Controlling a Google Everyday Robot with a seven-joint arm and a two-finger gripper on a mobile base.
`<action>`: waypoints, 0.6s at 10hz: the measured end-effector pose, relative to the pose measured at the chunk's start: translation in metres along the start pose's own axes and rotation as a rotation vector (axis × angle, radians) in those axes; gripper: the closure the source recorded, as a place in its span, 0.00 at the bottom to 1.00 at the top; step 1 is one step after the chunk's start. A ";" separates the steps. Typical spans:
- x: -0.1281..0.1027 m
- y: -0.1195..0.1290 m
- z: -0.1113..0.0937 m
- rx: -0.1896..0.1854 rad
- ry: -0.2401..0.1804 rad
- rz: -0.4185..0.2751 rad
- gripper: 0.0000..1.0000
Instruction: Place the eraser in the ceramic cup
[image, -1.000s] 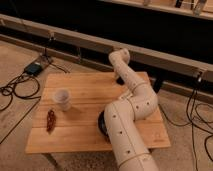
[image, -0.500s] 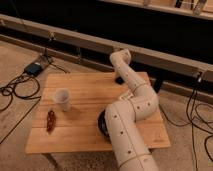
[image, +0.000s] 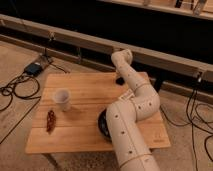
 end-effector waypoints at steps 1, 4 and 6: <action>0.002 0.000 -0.002 0.002 0.010 -0.004 1.00; 0.007 0.005 -0.008 -0.005 0.032 -0.010 1.00; 0.013 0.013 -0.015 -0.017 0.054 -0.011 1.00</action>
